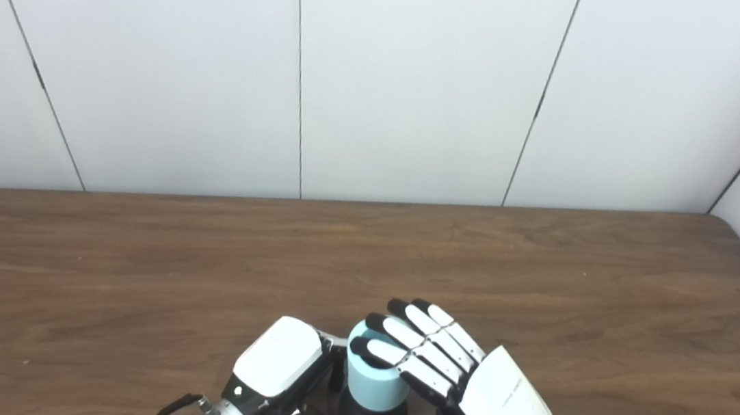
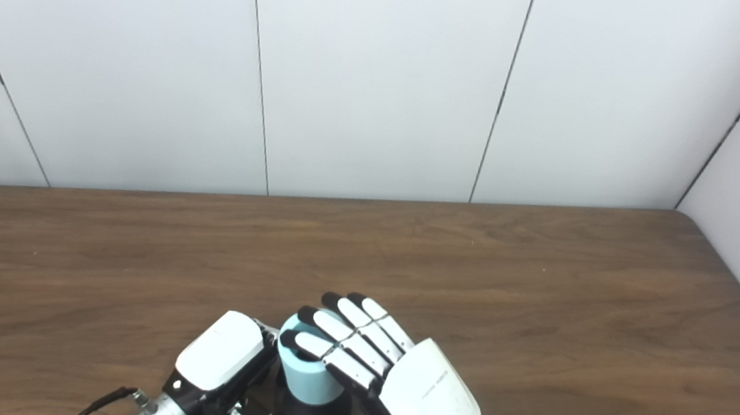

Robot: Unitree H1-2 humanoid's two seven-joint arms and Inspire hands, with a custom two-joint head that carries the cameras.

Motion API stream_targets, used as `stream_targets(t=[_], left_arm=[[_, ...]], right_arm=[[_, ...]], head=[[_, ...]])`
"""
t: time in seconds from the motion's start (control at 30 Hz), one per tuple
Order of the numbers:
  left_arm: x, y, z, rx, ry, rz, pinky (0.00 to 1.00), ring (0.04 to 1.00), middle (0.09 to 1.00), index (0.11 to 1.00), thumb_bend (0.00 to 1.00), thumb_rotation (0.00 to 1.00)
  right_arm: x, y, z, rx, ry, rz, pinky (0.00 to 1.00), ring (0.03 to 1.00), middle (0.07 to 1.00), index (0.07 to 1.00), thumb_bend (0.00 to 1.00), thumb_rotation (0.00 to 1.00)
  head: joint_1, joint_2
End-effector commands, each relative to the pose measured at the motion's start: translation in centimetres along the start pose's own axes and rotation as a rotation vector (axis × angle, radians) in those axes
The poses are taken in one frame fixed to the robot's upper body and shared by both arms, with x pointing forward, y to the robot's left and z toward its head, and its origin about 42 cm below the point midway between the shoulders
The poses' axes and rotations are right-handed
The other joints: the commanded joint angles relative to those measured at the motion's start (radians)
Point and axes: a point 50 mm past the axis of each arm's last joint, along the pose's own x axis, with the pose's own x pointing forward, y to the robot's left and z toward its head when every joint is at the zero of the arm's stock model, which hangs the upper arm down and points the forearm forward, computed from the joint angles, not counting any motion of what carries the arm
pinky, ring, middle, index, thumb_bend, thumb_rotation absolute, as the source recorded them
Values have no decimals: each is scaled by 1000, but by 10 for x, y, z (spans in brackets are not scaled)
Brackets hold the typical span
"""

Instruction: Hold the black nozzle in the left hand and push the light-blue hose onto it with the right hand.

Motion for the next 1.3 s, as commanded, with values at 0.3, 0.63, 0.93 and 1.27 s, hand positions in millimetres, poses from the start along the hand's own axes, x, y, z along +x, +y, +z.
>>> stream_targets(t=[0.3,0.63,0.93,1.27], left_arm=[[-17,-20,-7,-3,47,-113,106,146,471,479,524,0],[-17,-20,-7,3,54,-121,110,149,471,480,524,0],[-18,-21,-8,1,42,-98,96,139,471,479,524,0],[-17,-21,-8,5,44,-102,98,141,471,480,524,0]], right_arm=[[-25,15,-4,-25,38,211,890,914,840,770,801,641],[-27,14,-4,-23,48,211,890,912,846,773,796,639],[-30,13,-5,-21,54,204,884,909,845,773,798,636],[-32,14,-6,-18,60,203,901,917,855,778,789,646]], head=[[-2,2],[-3,2],[-4,3],[-4,2]])
